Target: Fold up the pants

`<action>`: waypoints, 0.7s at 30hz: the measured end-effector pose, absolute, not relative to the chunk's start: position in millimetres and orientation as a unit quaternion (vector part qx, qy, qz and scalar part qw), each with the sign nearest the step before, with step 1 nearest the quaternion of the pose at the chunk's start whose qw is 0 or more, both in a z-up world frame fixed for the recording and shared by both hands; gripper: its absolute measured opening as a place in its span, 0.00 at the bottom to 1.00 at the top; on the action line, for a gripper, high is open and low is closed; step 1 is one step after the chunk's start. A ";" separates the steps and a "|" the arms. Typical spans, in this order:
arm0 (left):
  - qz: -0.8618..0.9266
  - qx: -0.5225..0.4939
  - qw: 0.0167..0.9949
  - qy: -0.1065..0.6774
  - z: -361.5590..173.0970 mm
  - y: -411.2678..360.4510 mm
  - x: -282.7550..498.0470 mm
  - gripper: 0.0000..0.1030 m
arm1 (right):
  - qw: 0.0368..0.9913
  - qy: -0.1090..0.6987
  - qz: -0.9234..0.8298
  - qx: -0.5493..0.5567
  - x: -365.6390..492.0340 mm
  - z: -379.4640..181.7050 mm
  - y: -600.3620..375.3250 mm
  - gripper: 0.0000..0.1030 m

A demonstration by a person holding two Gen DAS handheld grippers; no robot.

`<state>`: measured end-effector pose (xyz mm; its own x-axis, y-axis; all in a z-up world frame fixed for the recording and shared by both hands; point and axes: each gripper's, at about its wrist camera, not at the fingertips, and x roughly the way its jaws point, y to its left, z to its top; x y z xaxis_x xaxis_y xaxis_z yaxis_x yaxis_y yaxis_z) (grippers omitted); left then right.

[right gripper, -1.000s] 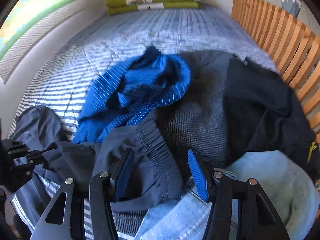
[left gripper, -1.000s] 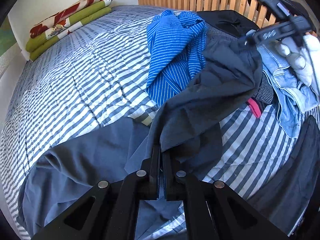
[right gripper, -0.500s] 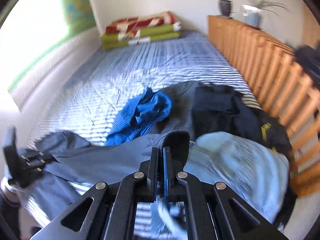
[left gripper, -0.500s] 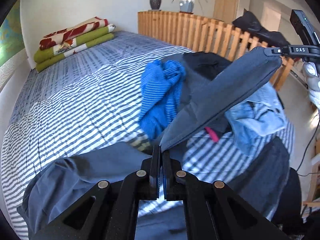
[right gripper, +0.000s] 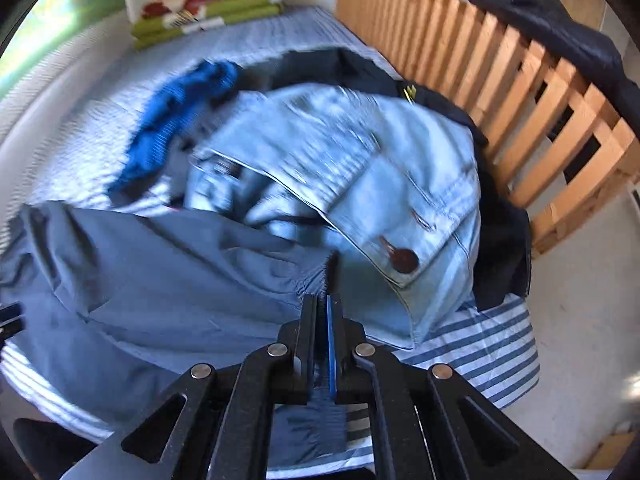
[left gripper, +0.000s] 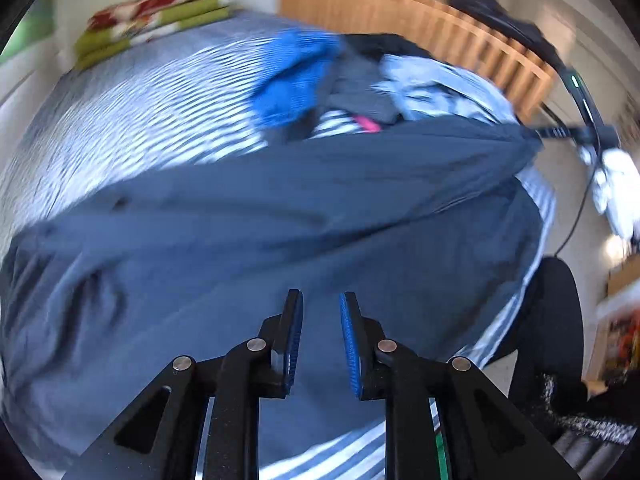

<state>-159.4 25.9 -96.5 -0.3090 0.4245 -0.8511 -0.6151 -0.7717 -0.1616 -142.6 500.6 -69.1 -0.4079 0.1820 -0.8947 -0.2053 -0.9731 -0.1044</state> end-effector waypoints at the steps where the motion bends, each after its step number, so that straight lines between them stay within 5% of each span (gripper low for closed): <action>1: 0.812 -0.496 0.301 0.064 -96.4 -5.1 -163.0 0.20 | 0.131 0.015 0.836 -0.533 -145.7 -71.4 505.1 0.08; 5: 0.849 -0.492 0.194 -0.003 -96.0 -112.7 -173.0 0.20 | 0.142 0.006 0.854 -0.501 -148.6 -44.1 493.2 0.11; 9: 0.876 -0.475 0.060 -0.058 -92.6 -218.0 -179.2 0.20 | 0.111 -0.050 0.886 -0.447 -152.2 -6.8 441.7 0.29; 14: 0.894 -0.425 -0.077 -0.118 -77.2 -330.1 -170.1 0.21 | -0.017 -0.032 0.896 -0.443 -152.0 -4.5 369.3 0.29; 21: 0.887 -0.415 -0.101 -0.177 -78.4 -378.5 -167.3 0.21 | -0.124 -0.050 0.895 -0.426 -130.2 -45.6 269.6 0.29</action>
<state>-167.3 -378.5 -78.4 -0.6346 -0.0322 -0.7722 0.3261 -0.9170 -0.2298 -130.2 269.6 -45.6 -0.6062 -0.1783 -0.7751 0.2643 -0.9643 0.0151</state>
